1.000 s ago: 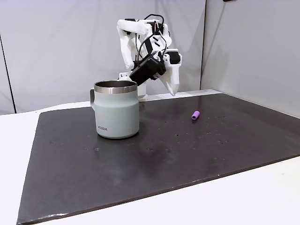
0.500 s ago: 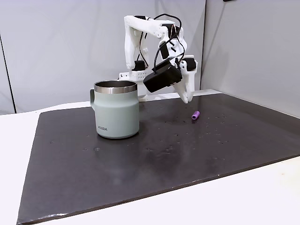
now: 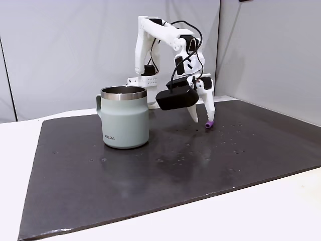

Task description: Grasp a pengrip and put it in the cup.

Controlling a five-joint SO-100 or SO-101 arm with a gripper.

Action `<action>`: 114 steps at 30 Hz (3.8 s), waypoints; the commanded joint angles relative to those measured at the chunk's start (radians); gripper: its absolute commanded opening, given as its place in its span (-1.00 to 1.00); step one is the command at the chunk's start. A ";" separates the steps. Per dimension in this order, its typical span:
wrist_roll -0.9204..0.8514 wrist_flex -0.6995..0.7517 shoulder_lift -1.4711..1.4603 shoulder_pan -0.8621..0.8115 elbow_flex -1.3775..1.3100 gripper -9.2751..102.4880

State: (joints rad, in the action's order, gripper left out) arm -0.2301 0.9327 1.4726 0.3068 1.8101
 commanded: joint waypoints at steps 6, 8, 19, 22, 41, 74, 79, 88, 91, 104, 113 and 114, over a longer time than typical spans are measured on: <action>-0.014 0.075 -0.069 0.064 -0.120 -0.41; -0.014 0.100 -0.097 0.077 -0.143 -0.40; -0.041 0.147 -0.173 0.101 -0.176 -0.57; -0.051 0.156 -0.198 0.092 -0.189 -0.71; -0.064 0.287 -0.020 0.060 -0.227 -0.83; -0.357 0.884 -0.170 -0.541 -1.264 -0.83; -0.411 0.885 -0.249 -0.601 -1.339 -0.83; -0.512 0.885 -0.325 -0.681 -1.384 -0.83; -0.537 0.885 -0.344 -0.701 -1.397 -0.83; -0.565 0.885 -0.387 -0.736 -1.456 -0.41; -0.565 0.887 -0.387 -0.736 -1.457 -0.40; -0.565 0.887 -0.387 -0.736 -1.457 -0.40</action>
State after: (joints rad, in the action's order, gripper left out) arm -0.7869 1.8070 1.0769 -0.4188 0.4218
